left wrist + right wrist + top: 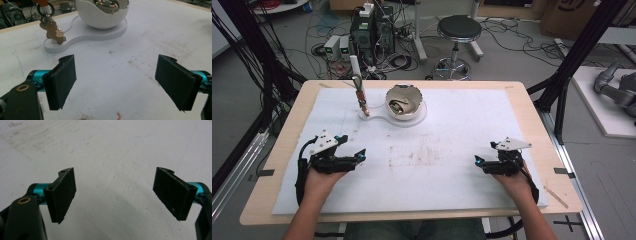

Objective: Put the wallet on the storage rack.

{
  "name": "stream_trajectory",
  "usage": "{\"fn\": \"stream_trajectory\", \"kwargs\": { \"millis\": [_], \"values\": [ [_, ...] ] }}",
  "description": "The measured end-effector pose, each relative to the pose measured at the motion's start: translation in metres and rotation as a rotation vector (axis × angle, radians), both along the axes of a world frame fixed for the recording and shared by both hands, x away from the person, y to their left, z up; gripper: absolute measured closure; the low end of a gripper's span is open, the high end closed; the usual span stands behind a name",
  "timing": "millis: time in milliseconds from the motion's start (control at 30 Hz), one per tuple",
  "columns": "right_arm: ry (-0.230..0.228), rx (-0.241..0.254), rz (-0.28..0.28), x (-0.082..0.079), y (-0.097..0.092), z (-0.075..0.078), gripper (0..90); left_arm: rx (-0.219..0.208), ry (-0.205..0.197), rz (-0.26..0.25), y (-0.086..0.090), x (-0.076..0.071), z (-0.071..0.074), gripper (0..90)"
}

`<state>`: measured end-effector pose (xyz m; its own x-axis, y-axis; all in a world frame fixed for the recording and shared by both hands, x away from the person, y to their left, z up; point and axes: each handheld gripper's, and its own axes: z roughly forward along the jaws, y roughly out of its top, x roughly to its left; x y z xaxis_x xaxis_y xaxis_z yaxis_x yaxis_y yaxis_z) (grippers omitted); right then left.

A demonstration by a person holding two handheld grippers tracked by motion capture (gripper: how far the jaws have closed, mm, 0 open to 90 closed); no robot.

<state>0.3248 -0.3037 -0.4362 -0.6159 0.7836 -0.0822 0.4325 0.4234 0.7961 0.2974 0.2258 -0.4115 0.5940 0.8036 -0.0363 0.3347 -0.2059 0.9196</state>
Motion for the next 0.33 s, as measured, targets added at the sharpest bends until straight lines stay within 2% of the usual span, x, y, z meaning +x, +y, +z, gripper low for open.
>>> {"fn": "stream_trajectory", "kwargs": {
  "millis": [333],
  "values": [
    [0.000, -0.001, -0.002, 0.0012, -0.0002, -0.0006, 18.9, 0.000, 0.011, 0.003, 0.0022, 0.0016, -0.0026, 17.2]
  ]
}}
